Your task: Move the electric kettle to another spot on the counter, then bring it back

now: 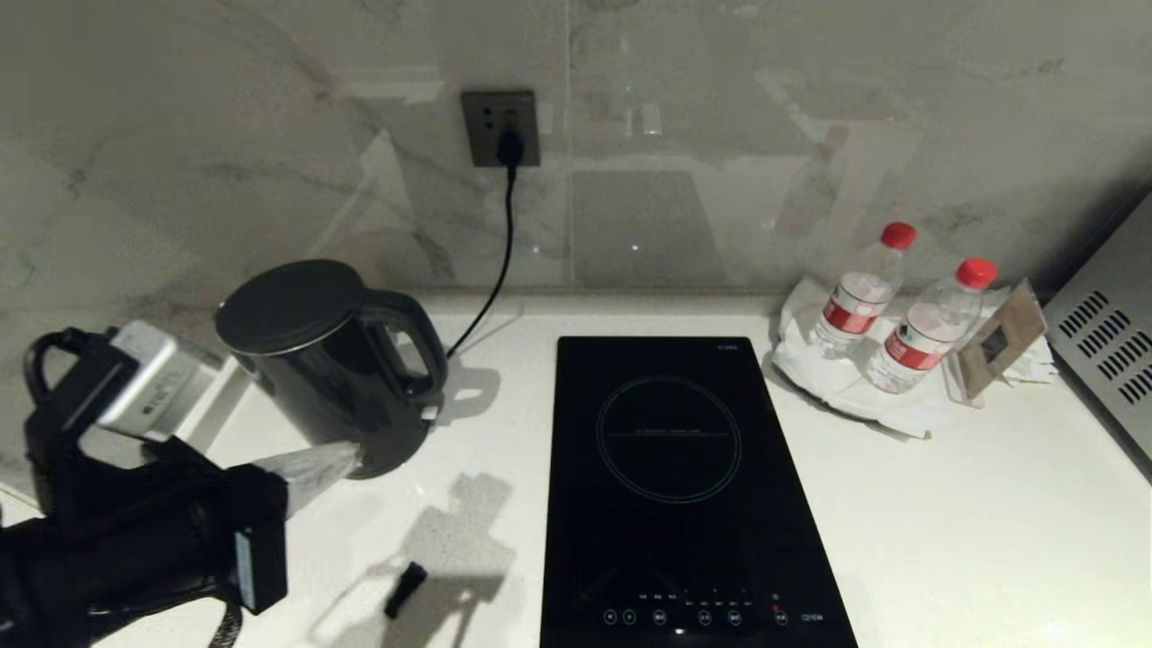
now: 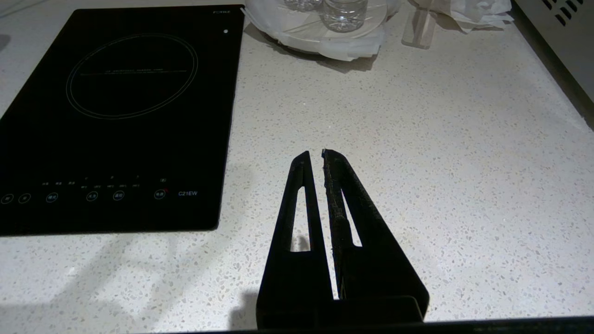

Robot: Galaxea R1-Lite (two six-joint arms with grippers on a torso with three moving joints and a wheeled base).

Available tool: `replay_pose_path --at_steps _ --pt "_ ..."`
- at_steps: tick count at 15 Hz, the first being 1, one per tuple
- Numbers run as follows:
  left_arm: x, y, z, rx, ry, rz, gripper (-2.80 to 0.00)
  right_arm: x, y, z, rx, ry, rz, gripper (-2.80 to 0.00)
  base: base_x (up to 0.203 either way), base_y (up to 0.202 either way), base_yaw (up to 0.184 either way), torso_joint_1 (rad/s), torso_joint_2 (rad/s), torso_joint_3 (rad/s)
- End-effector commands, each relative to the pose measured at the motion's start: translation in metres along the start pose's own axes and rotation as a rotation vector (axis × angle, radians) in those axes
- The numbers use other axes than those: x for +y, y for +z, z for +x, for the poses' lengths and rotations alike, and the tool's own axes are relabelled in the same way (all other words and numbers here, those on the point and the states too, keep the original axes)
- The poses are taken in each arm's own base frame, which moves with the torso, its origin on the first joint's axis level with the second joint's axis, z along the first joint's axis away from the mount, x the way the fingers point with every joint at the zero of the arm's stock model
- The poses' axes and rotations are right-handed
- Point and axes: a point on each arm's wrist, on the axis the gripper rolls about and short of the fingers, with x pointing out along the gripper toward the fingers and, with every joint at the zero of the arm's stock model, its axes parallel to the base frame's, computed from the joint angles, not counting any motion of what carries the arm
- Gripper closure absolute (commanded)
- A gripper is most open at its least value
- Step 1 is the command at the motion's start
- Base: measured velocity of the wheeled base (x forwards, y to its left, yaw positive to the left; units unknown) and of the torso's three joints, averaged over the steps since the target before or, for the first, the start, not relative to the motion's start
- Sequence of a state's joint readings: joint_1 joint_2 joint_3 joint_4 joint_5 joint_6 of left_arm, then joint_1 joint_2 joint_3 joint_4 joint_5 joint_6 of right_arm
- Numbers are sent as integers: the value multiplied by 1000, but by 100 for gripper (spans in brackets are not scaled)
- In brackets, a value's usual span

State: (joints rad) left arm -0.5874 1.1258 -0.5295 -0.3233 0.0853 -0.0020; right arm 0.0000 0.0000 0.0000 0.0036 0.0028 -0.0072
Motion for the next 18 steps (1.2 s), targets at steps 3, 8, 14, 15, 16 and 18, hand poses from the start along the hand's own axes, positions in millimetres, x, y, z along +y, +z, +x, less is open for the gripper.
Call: replay_pose_path --at_steps 3,8,14,15,16,18 --pt "-45 -29 49 146 103 -9 0 0 0 0 -1 0 0 0 0 0 0 0 0 0" --pt "-74 -55 98 74 270 -52 0 0 0 0 -1 0 0 0 0 0 0 0 0 0" --pt "-92 -94 154 4 431 -62 0 0 0 0 1 0 0 0 0 0 0 0 0 0" --pt "-92 -94 160 -1 438 -65 0 0 0 0 1 0 0 0 0 0 0 0 0 0" --pt "-91 -93 164 -5 447 -69 0 0 0 0 0 0 0 0 0 0 0 0 0 0" --pt "-91 -94 174 -5 454 -70 0 0 0 0 -1 0 0 0 0 0 0 0 0 0"
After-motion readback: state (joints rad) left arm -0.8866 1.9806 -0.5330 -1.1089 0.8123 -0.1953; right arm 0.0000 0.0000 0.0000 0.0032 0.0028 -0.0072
